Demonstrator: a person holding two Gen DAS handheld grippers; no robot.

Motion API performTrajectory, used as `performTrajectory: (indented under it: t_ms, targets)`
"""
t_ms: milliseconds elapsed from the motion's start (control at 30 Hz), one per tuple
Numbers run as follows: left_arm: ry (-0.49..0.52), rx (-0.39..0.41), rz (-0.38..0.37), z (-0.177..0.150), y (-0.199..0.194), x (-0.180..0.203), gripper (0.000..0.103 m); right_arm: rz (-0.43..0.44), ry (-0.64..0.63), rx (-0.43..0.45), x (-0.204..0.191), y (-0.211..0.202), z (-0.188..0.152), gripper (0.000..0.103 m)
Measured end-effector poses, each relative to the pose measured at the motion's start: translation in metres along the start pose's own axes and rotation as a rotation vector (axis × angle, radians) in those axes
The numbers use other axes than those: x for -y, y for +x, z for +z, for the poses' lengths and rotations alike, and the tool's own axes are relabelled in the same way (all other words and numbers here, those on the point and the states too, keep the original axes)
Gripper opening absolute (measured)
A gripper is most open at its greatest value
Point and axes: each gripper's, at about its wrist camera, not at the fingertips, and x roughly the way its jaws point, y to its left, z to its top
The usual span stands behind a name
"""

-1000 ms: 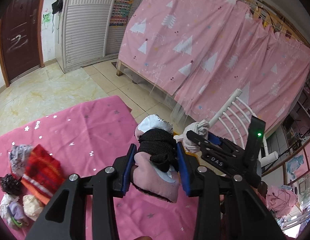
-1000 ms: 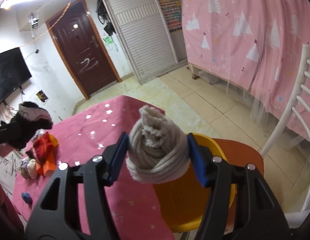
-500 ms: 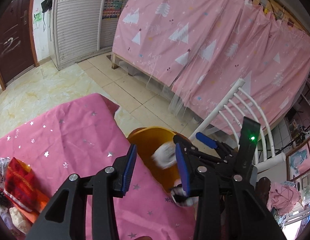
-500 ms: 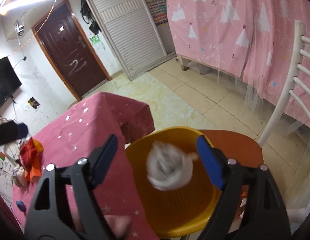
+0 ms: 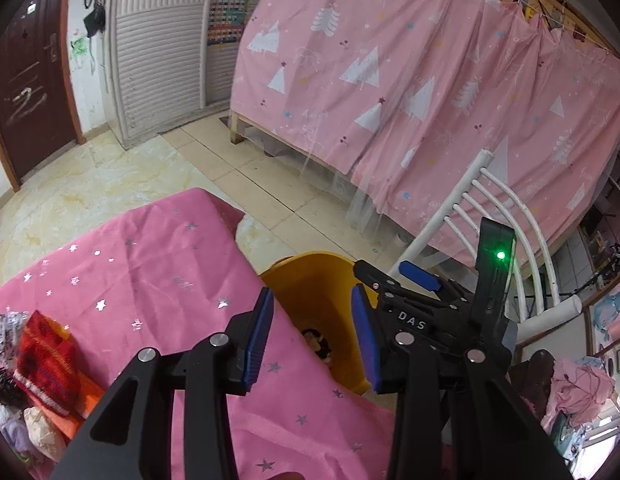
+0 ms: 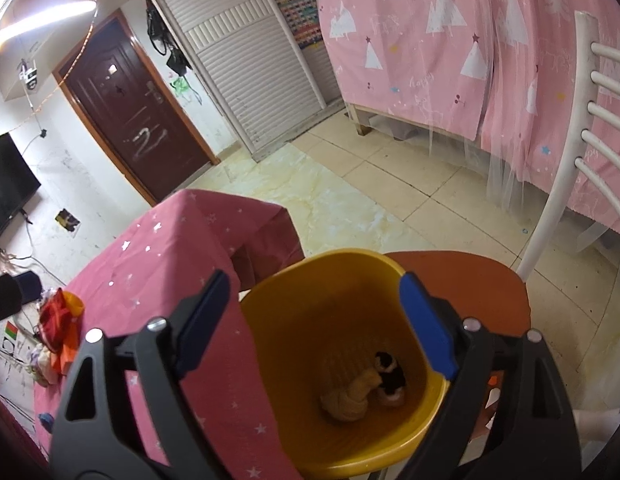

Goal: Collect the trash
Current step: 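Carry the rope ball to the yellow bin and open the right gripper, then move both tools back over the trash pile on the table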

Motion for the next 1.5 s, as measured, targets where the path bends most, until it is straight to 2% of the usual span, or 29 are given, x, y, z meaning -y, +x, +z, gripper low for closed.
performTrajectory:
  t_ms: [67, 267, 500, 1067, 1500]
  targets:
    - [-0.012, 0.011, 0.014, -0.002, -0.007, -0.004, 0.037, 0.001, -0.006, 0.001, -0.003, 0.0, 0.0, 0.085]
    - [-0.049, 0.043, 0.047, -0.007, -0.026, -0.024, 0.056, 0.011, -0.041, 0.016, -0.019, -0.006, -0.003, 0.086]
    - [-0.083, 0.082, 0.083, -0.014, -0.053, -0.052, 0.066, 0.039, -0.127, 0.05, -0.053, -0.02, -0.007, 0.09]
    - [-0.186, 0.16, 0.216, -0.046, -0.12, -0.141, 0.07, 0.141, -0.291, 0.014, -0.157, -0.017, -0.022, 0.091]
    - [-0.322, 0.172, 0.274, -0.075, -0.143, -0.217, 0.073, 0.193, -0.43, -0.04, -0.237, -0.005, -0.04, 0.091]
